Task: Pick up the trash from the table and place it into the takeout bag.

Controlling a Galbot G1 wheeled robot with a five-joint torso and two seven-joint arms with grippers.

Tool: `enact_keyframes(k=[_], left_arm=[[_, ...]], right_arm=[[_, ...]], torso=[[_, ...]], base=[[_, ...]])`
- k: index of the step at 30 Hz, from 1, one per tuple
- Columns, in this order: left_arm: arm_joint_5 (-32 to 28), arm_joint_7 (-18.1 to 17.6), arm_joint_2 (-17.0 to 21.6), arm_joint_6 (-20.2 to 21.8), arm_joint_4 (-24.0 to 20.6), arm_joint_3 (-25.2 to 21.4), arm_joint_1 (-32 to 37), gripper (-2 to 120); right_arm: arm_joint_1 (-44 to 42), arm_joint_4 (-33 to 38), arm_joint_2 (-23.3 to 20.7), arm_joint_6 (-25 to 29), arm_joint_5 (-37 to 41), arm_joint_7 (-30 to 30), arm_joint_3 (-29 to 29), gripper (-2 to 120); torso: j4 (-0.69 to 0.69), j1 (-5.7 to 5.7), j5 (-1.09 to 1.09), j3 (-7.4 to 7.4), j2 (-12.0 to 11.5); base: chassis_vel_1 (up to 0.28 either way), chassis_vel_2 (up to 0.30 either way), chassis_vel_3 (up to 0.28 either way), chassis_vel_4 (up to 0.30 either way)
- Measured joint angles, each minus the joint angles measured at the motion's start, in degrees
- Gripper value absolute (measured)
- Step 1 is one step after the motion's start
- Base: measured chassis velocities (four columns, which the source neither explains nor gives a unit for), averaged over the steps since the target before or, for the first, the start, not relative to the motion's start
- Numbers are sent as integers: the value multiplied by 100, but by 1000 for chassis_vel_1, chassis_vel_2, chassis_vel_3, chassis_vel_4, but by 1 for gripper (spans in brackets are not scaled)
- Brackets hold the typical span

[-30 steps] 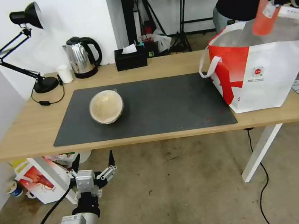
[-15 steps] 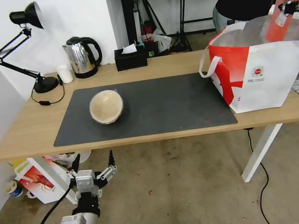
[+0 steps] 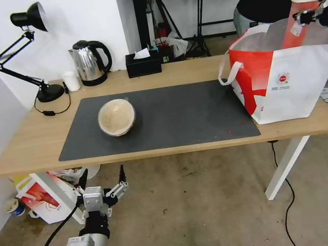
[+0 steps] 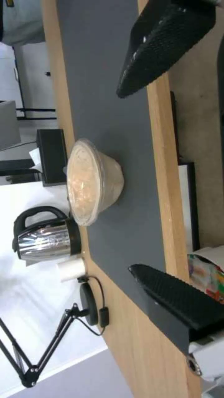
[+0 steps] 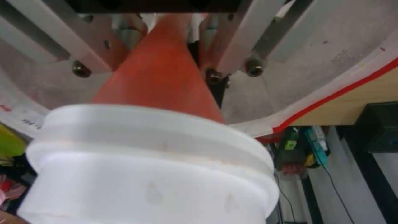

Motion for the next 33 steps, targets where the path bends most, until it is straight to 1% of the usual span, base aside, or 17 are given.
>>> enact_keyframes(k=[2, 3, 5, 7, 8, 11, 12, 13, 17, 18, 19, 20, 21, 23, 24, 27, 33], left_arm=[[0, 0, 0, 0, 0, 0, 1, 100], [0, 0, 0, 0, 0, 0, 0, 100], [0, 0, 0, 0, 0, 0, 0, 100], [0, 0, 0, 0, 0, 0, 0, 100], [0, 0, 0, 0, 0, 0, 0, 100], [0, 0, 0, 0, 0, 0, 0, 100], [0, 0, 0, 0, 0, 0, 1, 100], [0, 0, 0, 0, 0, 0, 1, 100], [0, 0, 0, 0, 0, 0, 0, 100], [0, 0, 0, 0, 0, 0, 0, 100], [0, 0, 0, 0, 0, 0, 0, 100], [0, 0, 0, 0, 0, 0, 0, 100], [0, 0, 0, 0, 0, 0, 0, 100], [0, 0, 0, 0, 0, 0, 0, 100], [0, 0, 0, 0, 0, 0, 0, 100], [0, 0, 0, 0, 0, 0, 0, 100], [0, 0, 0, 0, 0, 0, 0, 100]], right_arm=[[-74, -3, 47, 1, -69, 36, 3, 6], [-136, 9, 56, -15, -94, 40, 23, 11], [-156, 15, 59, -33, -103, 40, 31, 13], [-224, 61, 75, -138, -189, 40, 68, 24], [-224, 61, 75, -138, -189, 40, 68, 24], [-236, 61, 85, -277, -355, 47, 72, 36], [-236, 53, 82, -320, -471, 48, 76, 42], [-236, 53, 82, -320, -471, 48, 76, 42], [-245, 52, 37, -359, -559, 20, 81, 61], [-245, 52, 37, -359, -559, 20, 81, 61], [-278, 55, 25, -361, -566, 6, 93, 66], [-310, 59, 20, -362, -574, -2, 104, 73], [-310, 59, 20, -362, -574, -2, 104, 73], [-349, 81, 9, -362, -580, -9, 125, 82], [-349, 81, 9, -362, -580, -9, 125, 82], [-406, 159, -10, -363, -581, -6, 161, 97], [-483, 254, -51, -362, -580, 21, 208, 100]], torso=[[1, 0, 0, 0, 0], [0, 0, 1, 0, 0], [-1, 0, 1, 0, 0], [-1, 0, 1, 0, 0], [-1, 0, 1, 0, 0], [0, 0, 0, 0, 0], [0, 0, 1, 0, 0], [0, 0, 1, 0, 0], [-1, 0, -1, -1, 0], [-1, 0, -1, -1, 0], [-1, 0, -1, -1, 0], [-1, 0, 0, 0, 0], [-1, 0, 0, 0, 0], [-1, 0, 0, -1, 0], [-1, 0, 0, -1, 0], [0, 0, 0, -1, 0], [0, 0, 0, -1, 0]], base=[[0, 0, 0, 0], [0, 0, 0, 0], [0, 0, 0, 0], [0, 0, 0, 0], [0, 0, 0, 0], [0, 0, 0, 0], [0, 0, 0, 0], [0, 0, 0, 0], [0, 0, 0, 0], [0, 0, 0, 0], [0, 0, 0, 0], [0, 0, 0, 0], [0, 0, 0, 0], [0, 0, 0, 0], [0, 0, 0, 0], [0, 0, 0, 0], [0, 0, 0, 0]])
